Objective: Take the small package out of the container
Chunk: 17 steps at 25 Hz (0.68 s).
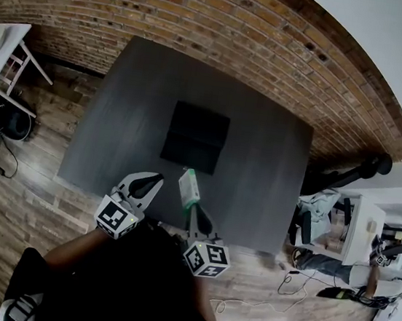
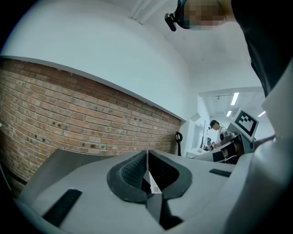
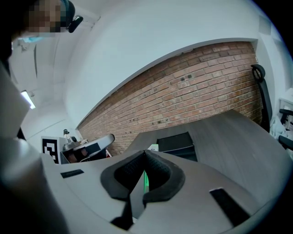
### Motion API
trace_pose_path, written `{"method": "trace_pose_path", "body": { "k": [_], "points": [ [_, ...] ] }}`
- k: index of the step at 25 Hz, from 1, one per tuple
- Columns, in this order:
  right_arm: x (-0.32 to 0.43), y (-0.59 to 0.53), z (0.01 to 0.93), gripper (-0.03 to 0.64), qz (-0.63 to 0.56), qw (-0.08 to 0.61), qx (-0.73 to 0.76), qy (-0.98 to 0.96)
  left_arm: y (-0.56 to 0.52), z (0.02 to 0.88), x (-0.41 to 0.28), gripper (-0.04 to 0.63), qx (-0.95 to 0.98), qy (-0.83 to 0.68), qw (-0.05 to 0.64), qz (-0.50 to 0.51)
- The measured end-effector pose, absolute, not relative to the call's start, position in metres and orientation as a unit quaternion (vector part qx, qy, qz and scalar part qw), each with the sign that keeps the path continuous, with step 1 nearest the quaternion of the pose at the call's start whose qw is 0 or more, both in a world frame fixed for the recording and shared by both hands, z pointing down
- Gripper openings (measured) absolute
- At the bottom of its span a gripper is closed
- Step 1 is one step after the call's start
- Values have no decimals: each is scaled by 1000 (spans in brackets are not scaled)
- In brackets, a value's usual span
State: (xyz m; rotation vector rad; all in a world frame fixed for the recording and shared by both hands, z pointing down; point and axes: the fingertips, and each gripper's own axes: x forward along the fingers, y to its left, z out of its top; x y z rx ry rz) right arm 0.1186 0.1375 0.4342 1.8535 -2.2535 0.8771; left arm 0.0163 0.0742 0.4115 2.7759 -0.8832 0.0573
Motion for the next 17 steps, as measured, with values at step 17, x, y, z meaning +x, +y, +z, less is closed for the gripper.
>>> {"method": "trace_pose_path", "body": {
  "k": [17],
  "points": [
    [112, 144, 428, 26, 279, 48, 618, -733, 78, 412, 5, 41, 946, -300, 124, 19]
  ]
}}
